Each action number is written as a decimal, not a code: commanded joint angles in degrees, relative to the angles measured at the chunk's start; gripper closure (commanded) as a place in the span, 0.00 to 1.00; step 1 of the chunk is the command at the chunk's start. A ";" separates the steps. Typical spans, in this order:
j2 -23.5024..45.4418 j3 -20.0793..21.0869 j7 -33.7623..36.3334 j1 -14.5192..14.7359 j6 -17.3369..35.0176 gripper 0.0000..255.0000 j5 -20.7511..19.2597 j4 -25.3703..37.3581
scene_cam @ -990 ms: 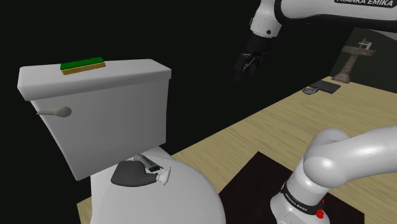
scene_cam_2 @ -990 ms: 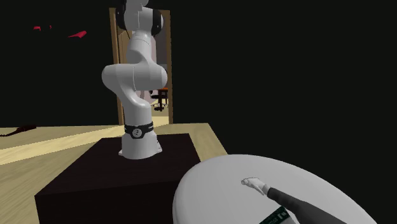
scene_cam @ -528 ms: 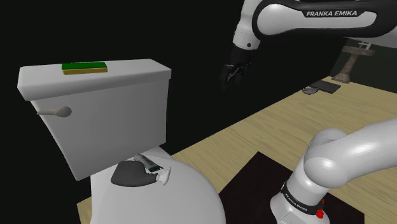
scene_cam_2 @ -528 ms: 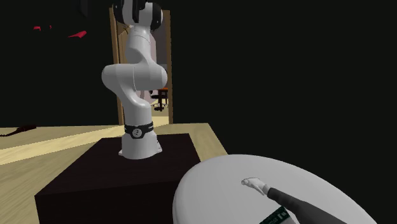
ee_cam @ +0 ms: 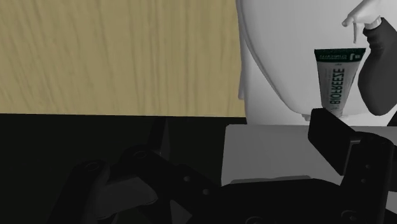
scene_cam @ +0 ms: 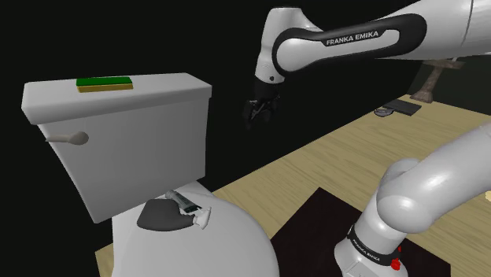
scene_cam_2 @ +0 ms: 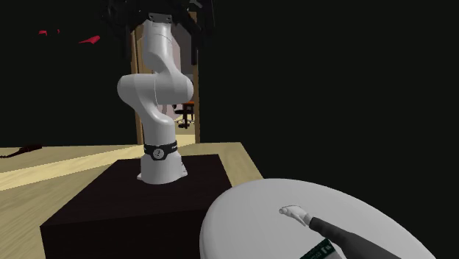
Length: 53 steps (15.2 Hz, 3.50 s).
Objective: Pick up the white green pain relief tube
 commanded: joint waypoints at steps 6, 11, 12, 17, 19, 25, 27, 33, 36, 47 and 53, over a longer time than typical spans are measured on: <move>12.83 3.24 3.48 1.34 7.71 0.00 0.67 3.19; 22.98 5.22 6.19 2.38 12.04 0.00 -0.06 7.59; 25.06 5.55 6.75 2.63 12.76 0.00 -0.31 8.65; 35.60 6.71 9.51 4.32 15.60 0.00 -1.96 14.92; 39.87 6.95 10.52 5.19 16.35 0.00 -2.69 17.87; 52.79 7.09 12.92 8.40 17.21 0.00 -4.57 28.37; 57.17 7.03 13.48 9.61 17.02 0.00 -5.04 32.48; 64.11 6.65 14.06 11.38 17.96 0.00 -5.80 37.93; 65.63 6.36 14.11 11.60 19.45 0.00 -6.13 37.95; 66.57 6.19 14.17 11.77 20.15 1.00 -6.31 38.19; 64.38 6.60 14.07 11.42 18.26 1.00 -5.86 37.90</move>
